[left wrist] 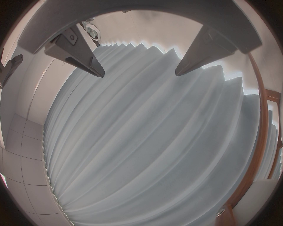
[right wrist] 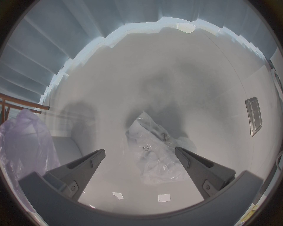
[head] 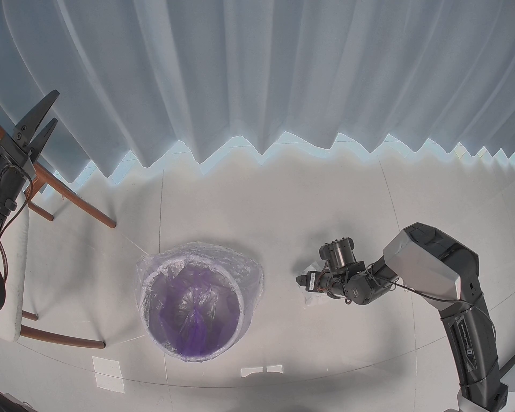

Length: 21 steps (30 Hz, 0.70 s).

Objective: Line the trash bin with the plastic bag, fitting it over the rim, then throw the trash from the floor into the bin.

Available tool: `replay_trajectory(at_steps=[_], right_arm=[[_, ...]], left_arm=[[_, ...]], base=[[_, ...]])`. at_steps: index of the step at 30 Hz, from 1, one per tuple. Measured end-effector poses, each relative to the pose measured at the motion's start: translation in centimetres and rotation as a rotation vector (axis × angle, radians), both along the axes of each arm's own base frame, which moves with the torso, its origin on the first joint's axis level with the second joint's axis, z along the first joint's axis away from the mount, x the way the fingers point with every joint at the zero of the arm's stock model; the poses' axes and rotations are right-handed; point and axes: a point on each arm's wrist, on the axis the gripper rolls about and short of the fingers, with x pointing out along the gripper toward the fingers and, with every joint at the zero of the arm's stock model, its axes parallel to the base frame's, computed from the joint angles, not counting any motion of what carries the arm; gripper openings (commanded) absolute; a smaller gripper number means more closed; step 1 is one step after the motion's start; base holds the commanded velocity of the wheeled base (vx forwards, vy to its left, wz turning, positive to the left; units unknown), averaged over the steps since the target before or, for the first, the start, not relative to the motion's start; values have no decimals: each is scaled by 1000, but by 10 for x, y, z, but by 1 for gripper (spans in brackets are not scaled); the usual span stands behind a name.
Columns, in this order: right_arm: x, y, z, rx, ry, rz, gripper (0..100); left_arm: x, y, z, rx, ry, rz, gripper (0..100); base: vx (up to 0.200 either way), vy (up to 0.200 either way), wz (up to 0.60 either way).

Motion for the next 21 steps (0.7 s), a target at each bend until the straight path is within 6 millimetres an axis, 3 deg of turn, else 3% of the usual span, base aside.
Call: replay_trajectory(at_steps=[14, 21], right_arm=[[34, -11, -4, -3, 1, -50, 100], [42, -11, -13, -10, -4, -55, 100]], left_arm=[[0, 0, -1, 0, 3, -2, 100], [0, -1, -2, 0, 7, -4, 100]], base=[[0, 0, 0], [0, 0, 0]])
